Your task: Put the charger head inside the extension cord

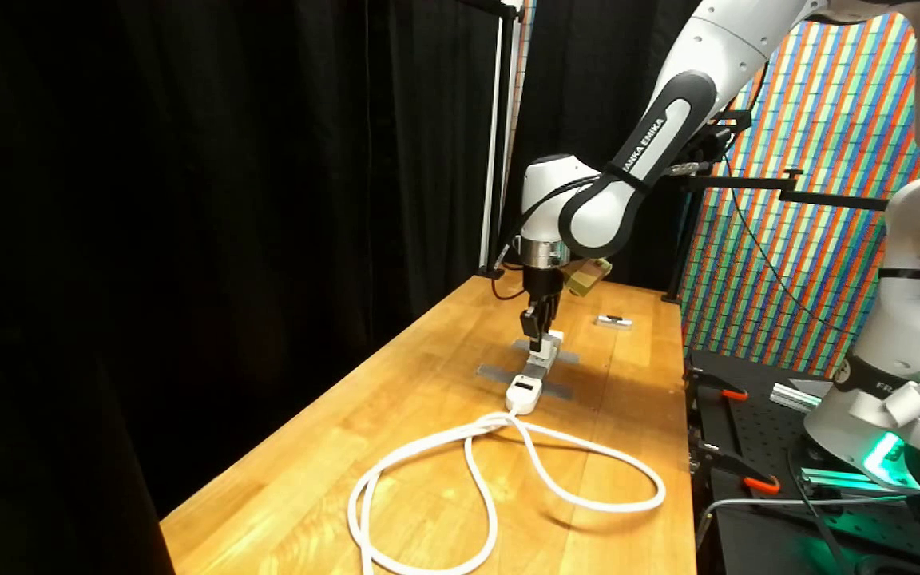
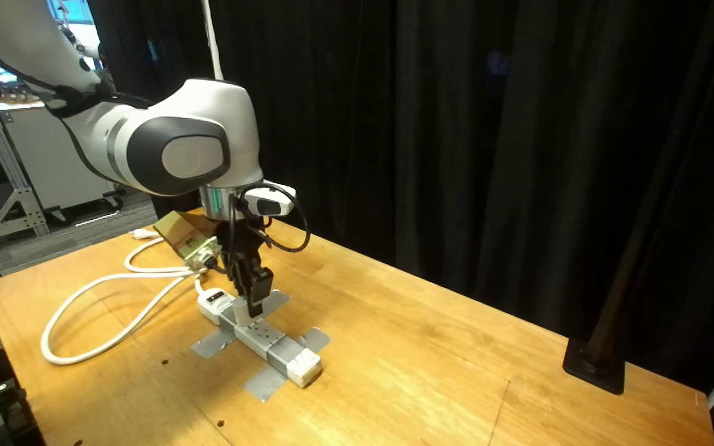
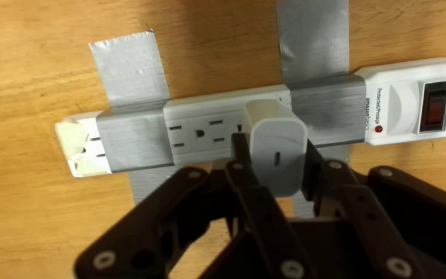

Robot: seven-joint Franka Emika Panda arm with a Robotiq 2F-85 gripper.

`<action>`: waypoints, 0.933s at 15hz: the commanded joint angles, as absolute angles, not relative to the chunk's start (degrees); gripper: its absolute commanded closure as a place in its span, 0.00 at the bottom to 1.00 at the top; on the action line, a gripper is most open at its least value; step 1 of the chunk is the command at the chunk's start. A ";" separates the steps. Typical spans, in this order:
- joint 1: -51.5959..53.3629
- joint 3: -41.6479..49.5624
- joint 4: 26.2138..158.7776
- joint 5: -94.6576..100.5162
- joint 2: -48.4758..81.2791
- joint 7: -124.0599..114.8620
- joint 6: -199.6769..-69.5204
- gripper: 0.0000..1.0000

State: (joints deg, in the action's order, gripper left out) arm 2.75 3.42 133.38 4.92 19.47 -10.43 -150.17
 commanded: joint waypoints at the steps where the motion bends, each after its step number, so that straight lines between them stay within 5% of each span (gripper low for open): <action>1: 1.75 2.96 135.79 4.01 19.70 -8.23 -149.65 0.80; 14: -3.04 -1.56 132.02 -2.19 25.72 6.00 -147.15 0.80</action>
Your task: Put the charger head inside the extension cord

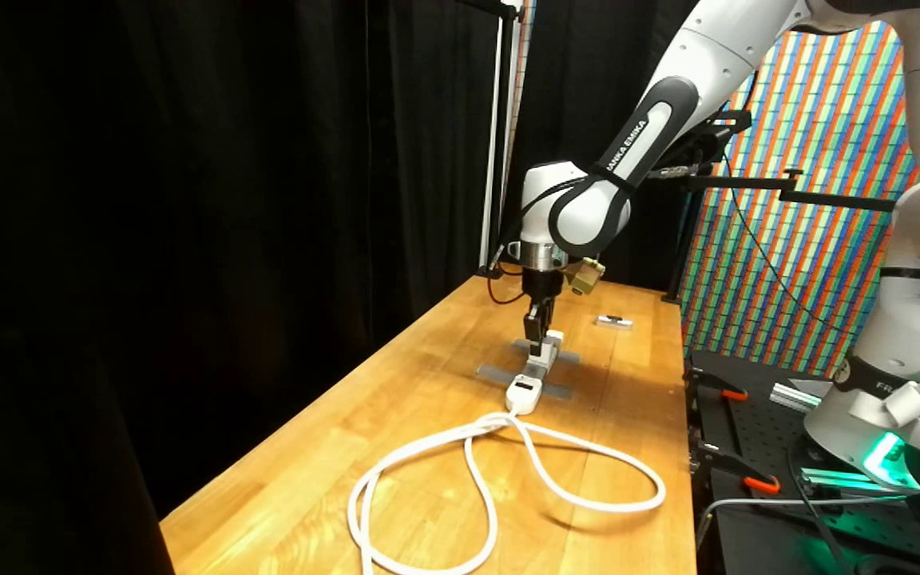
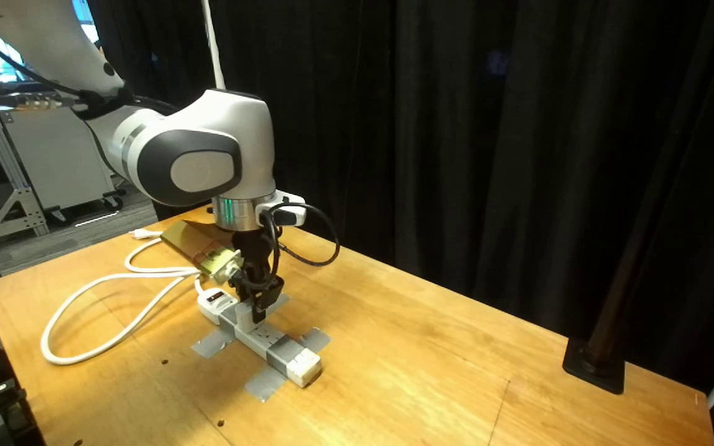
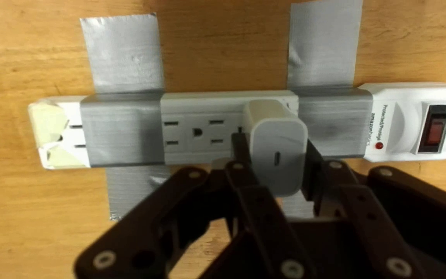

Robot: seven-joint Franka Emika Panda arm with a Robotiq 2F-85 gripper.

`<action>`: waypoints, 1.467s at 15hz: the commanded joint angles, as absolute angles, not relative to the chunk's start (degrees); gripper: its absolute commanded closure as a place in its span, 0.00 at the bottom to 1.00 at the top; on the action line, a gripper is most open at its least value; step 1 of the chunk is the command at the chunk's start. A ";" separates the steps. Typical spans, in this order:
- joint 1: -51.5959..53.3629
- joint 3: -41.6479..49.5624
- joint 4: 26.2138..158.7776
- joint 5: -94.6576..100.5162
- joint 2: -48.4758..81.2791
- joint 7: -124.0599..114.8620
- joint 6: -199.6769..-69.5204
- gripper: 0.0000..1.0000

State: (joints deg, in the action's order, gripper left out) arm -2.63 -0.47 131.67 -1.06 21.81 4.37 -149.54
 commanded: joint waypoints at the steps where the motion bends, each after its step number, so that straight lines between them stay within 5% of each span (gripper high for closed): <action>1: -2.73 -1.21 132.21 -1.79 25.79 5.44 -147.38 0.81; 4: -1.76 -0.47 133.04 -0.59 25.52 3.81 -147.80 0.78; 5: -1.22 -0.11 133.56 0.04 24.73 2.91 -147.95 0.44; 9: 0.48 0.81 135.93 2.62 19.92 0.76 -146.78 0.40; 15: 4.80 1.47 142.38 9.55 8.90 -6.57 -140.48 0.00; 22: 6.33 -3.45 147.72 10.67 -9.27 -11.12 -130.61 0.00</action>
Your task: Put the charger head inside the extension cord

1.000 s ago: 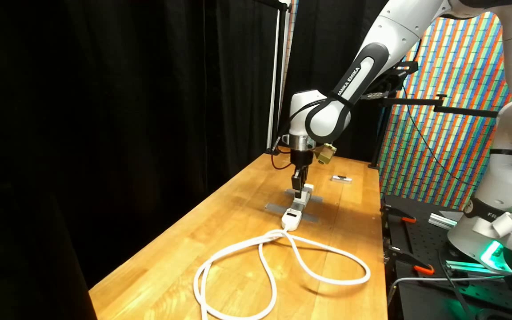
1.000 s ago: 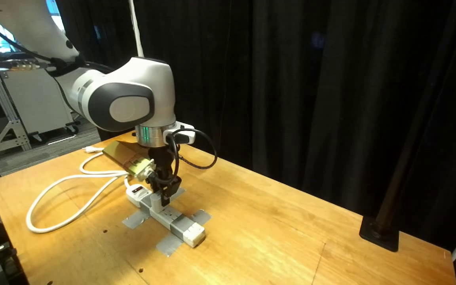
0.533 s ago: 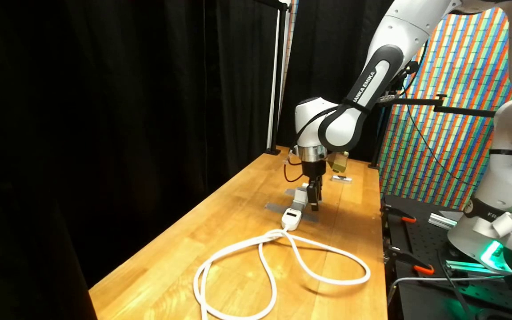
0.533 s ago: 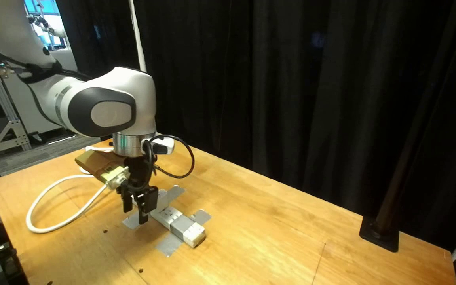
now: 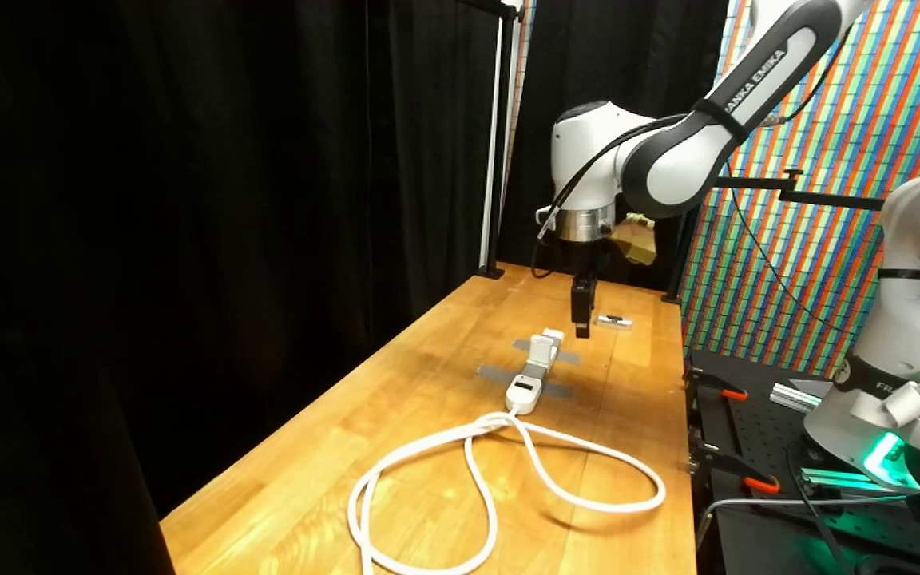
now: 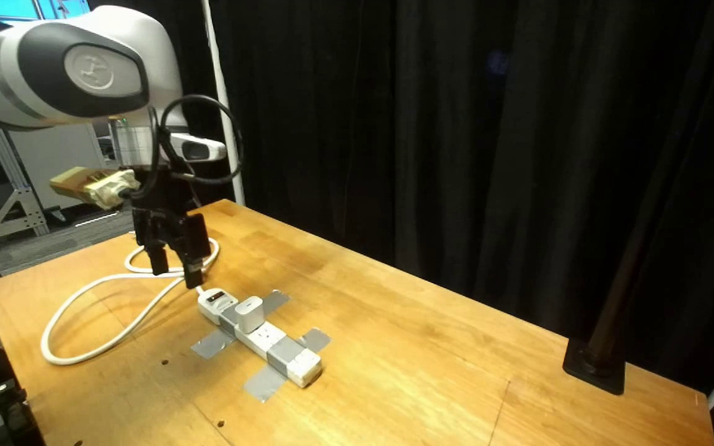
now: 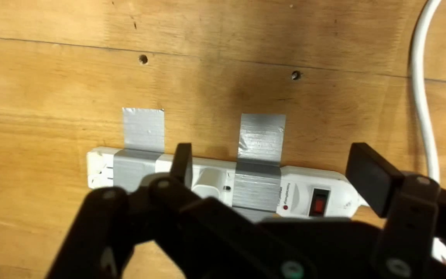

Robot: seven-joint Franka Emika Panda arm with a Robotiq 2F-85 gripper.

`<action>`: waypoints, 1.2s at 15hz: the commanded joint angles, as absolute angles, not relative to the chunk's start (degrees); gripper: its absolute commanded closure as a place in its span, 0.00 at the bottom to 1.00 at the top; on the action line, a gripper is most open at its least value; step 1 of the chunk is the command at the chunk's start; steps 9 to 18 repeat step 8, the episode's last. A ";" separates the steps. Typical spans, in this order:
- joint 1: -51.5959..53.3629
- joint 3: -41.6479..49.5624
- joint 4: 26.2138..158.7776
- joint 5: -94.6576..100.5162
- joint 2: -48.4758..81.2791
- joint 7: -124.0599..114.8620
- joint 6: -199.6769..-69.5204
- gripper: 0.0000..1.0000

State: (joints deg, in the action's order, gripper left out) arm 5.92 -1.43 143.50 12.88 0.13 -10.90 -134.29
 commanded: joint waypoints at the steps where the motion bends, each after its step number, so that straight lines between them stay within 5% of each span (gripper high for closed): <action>1: 6.48 -4.23 148.59 8.72 -11.82 -10.07 -129.16 0.00; 6: 7.92 -5.81 152.39 0.56 -22.34 -6.30 -121.26 0.00; 18: 6.90 -6.51 150.23 2.23 -18.41 -7.88 -122.40 0.00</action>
